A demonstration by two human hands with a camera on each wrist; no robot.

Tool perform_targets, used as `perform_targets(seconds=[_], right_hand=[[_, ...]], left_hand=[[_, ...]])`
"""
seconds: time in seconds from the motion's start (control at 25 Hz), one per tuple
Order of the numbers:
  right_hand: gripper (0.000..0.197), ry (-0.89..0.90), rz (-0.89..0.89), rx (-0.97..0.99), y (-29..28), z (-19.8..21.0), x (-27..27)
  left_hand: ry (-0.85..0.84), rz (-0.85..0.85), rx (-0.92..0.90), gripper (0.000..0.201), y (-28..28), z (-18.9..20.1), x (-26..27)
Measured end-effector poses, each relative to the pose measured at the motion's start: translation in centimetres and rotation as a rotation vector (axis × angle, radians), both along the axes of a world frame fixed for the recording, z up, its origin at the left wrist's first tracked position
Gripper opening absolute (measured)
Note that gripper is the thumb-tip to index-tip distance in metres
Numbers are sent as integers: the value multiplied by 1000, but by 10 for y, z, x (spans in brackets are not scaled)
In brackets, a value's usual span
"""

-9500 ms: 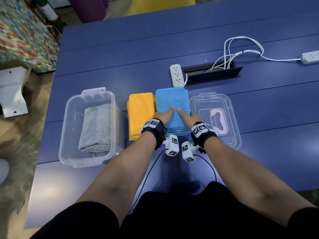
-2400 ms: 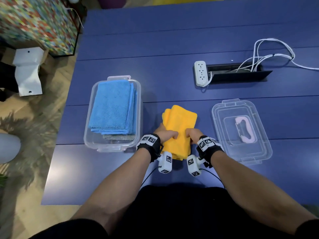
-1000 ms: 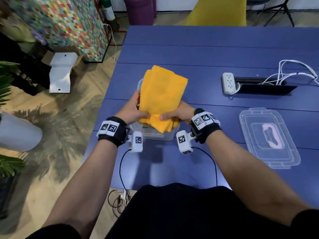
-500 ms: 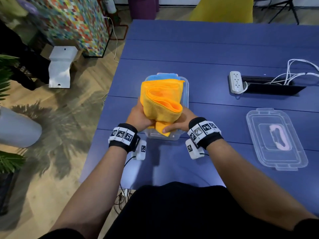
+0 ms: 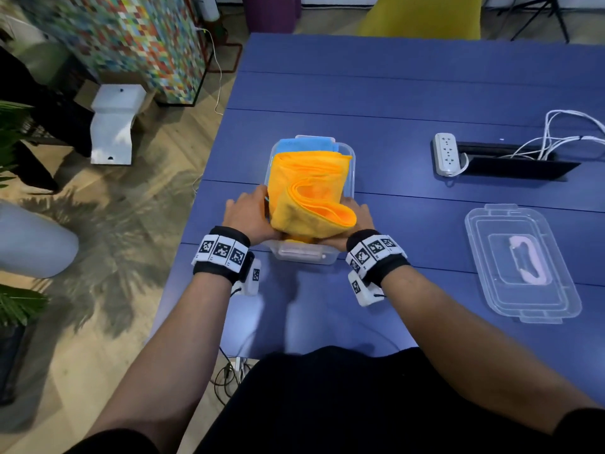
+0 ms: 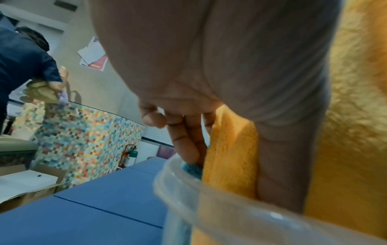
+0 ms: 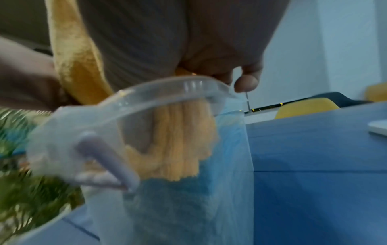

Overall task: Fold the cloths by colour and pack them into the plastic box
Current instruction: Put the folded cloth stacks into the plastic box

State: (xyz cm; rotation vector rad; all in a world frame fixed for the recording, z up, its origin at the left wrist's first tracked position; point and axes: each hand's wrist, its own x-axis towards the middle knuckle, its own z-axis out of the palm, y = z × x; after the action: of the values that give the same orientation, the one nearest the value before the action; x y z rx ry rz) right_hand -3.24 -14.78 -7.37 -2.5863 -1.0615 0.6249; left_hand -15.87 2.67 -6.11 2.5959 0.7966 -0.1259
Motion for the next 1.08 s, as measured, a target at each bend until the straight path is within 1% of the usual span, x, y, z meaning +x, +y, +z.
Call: perform_targets(seconds=[0.08,0.12,0.16,0.24,0.32,0.36,0.44,0.48,0.52,0.56,0.6,0.64,0.72,0.76,0.8,0.84,0.88,0.92,1.0,1.04,1.08], right_hand=[[128,245,-77,161,-6,-1,9],[141,362,-145,244,-9,-2,13],[144,435,-211,293,-11,-4,17],[135,458,-246,303,-14,-6,21],[119,373,-180,231,-14,-3,19],[106,294,-121,159,-13,-2,18],[65,85,-24,22,-10,3,11],[48,36,-24,-1,-9,6,9],[42,43,-42,8,-11,9,8],[47,105,-64,32,-13,9,10],[62,210,-89,87,-17,11,10],[84,321,-107,183,-20,11,10],[126,488,-126,447,-22,9,10],[140,546,-149,552,-21,7,10],[148,576,-182,623,-19,6,12],[149,580,-223,669,-17,7,13],[145,573,-255,698,-15,8,14],[134,580,-265,723,-15,10,14],[96,586,-259,698,-14,13,13],[87,579,-249,671,-13,12,13],[89,560,-224,659,-12,14,13]], left_hand=[[78,-27,-34,67,8,3,1],[113,-40,-36,66,9,4,4],[146,-56,-10,66,8,4,7],[220,-114,126,71,3,2,16],[286,-177,268,76,-4,-3,23],[302,-206,320,75,-8,-5,24],[270,-244,332,62,-7,-5,23],[233,-233,238,55,-1,-2,19],[183,-190,65,55,7,3,15],[136,-141,-137,63,15,8,12],[88,-112,-314,74,19,14,8],[24,-106,-417,85,19,18,6],[-101,-120,-464,107,10,18,5],[-145,-124,-460,113,5,17,5],[-175,-118,-454,112,2,14,6],[-209,-106,-456,107,0,10,6],[-251,-90,-487,102,0,8,6],[-280,-71,-545,99,0,4,4],[-320,-44,-667,95,0,-2,1],[-335,-41,-717,95,-2,-6,0],[-359,-51,-754,97,-4,-8,0]])
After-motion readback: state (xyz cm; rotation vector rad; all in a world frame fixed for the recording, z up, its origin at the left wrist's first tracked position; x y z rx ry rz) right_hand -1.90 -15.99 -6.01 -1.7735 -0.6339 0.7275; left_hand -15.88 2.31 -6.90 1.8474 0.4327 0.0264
